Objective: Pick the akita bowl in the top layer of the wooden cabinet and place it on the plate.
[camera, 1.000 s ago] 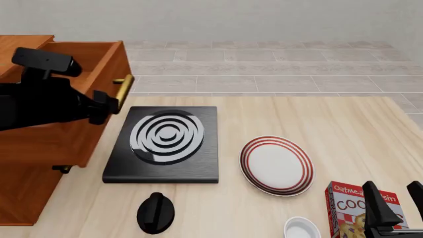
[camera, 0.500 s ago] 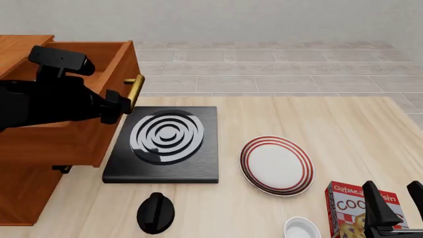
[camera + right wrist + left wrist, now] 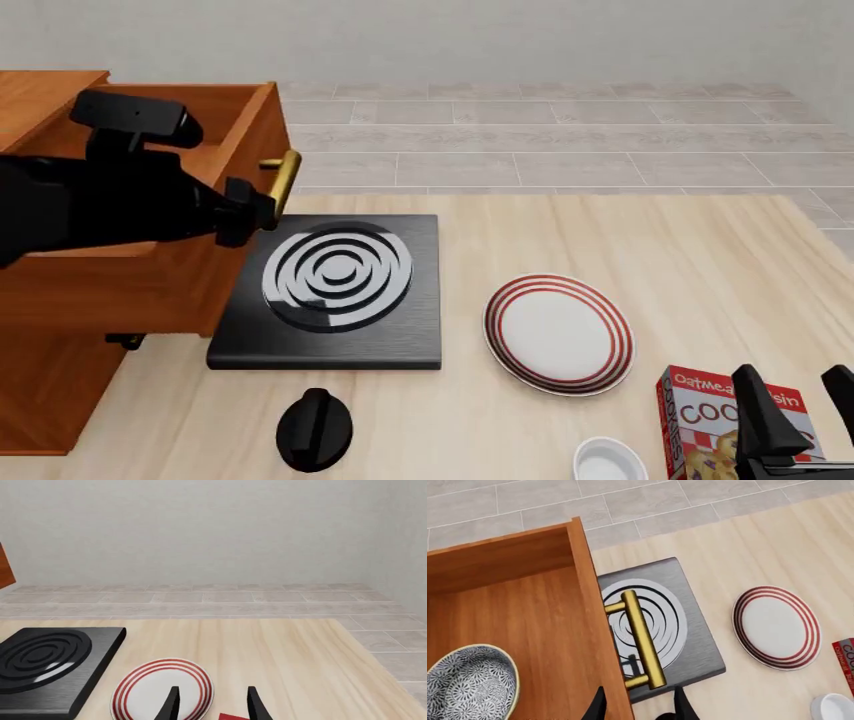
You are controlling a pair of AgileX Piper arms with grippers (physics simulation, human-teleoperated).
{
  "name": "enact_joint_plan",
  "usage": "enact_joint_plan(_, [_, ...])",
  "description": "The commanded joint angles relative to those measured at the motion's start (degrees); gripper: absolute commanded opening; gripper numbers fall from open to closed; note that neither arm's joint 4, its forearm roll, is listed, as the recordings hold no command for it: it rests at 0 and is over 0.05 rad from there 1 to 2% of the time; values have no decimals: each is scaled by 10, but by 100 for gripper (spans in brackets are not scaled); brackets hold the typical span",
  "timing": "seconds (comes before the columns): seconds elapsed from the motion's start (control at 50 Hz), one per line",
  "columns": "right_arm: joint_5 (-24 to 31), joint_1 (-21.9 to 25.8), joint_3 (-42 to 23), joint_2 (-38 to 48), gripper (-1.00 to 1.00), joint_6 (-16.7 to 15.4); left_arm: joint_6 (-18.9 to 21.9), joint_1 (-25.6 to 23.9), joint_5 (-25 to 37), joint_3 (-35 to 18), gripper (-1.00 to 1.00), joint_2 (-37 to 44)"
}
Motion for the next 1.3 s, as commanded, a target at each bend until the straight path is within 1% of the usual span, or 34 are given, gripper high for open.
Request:
enact_joint_plan(0.02, [0, 0, 0, -1, 100, 0, 19, -36, 1, -28, 100, 7])
enact_joint_plan(0.26, [0, 2, 0, -1, 100, -2, 26, -26, 25, -66, 100, 0])
enact_joint_plan(0.44, [-1, 3, 0, 0, 100, -4, 33, -20, 33, -78, 100, -5])
enact_joint_plan(0.82, [-2, 5, -2, 1, 100, -7, 49, -8, 72, -165, 100, -2])
enact_joint_plan(0.88, [-1, 5, -2, 0, 100, -7, 35, -17, 81, -181, 100, 3])
enact_joint_plan(0.94, [-1, 6, -2, -1, 100, -6, 33, -8, 87, -197, 100, 7])
enact_joint_plan(1.02, [-1, 5, -2, -1, 100, -7, 46, 2, 88, -198, 100, 11])
enact_joint_plan(1.1, [-2, 5, -1, 0, 100, -7, 70, 13, 89, -189, 100, 10])
enact_joint_plan(1.18, [-2, 5, -1, -1, 100, -6, 78, 26, 91, -180, 100, 13])
enact_joint_plan(1.3, [-1, 5, -1, -1, 100, -6, 106, 44, 92, -173, 100, 13])
